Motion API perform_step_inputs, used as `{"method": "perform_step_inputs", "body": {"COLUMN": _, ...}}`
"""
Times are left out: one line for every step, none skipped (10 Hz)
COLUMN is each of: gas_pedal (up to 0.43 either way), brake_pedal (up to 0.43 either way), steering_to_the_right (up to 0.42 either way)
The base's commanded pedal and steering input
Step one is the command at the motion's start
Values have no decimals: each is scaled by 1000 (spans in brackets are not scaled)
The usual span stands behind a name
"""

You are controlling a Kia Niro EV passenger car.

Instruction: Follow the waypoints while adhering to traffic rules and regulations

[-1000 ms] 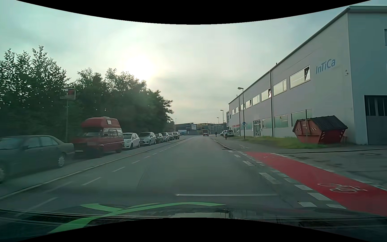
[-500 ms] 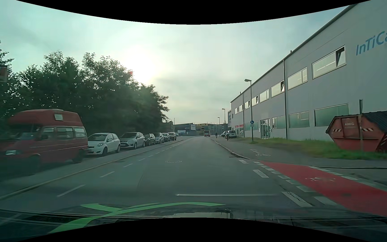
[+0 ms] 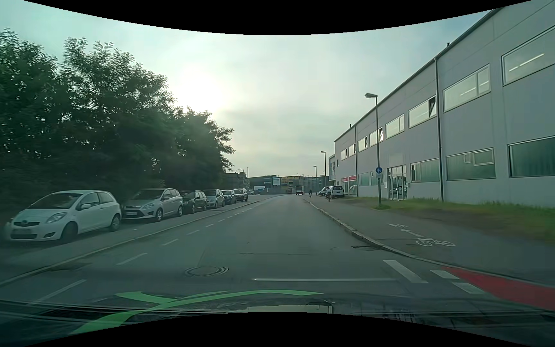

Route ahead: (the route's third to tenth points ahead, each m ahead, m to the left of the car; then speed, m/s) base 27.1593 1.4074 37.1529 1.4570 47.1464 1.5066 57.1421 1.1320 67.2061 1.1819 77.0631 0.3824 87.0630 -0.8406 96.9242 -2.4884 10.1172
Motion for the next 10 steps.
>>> {"method": "perform_step_inputs", "body": {"gas_pedal": 138, "brake_pedal": 0, "steering_to_the_right": -4}}
{"method": "perform_step_inputs", "body": {"gas_pedal": 138, "brake_pedal": 0, "steering_to_the_right": -4}}
{"method": "perform_step_inputs", "body": {"gas_pedal": 138, "brake_pedal": 0, "steering_to_the_right": -4}}
{"method": "perform_step_inputs", "body": {"gas_pedal": 138, "brake_pedal": 0, "steering_to_the_right": -4}}
{"method": "perform_step_inputs", "body": {"gas_pedal": 138, "brake_pedal": 0, "steering_to_the_right": -4}}
{"method": "perform_step_inputs", "body": {"gas_pedal": 138, "brake_pedal": 0, "steering_to_the_right": -5}}
{"method": "perform_step_inputs", "body": {"gas_pedal": 138, "brake_pedal": 0, "steering_to_the_right": -5}}
{"method": "perform_step_inputs", "body": {"gas_pedal": 138, "brake_pedal": 0, "steering_to_the_right": -5}}
{"method": "perform_step_inputs", "body": {"gas_pedal": 138, "brake_pedal": 0, "steering_to_the_right": -5}}
{"method": "perform_step_inputs", "body": {"gas_pedal": 138, "brake_pedal": 0, "steering_to_the_right": -3}}
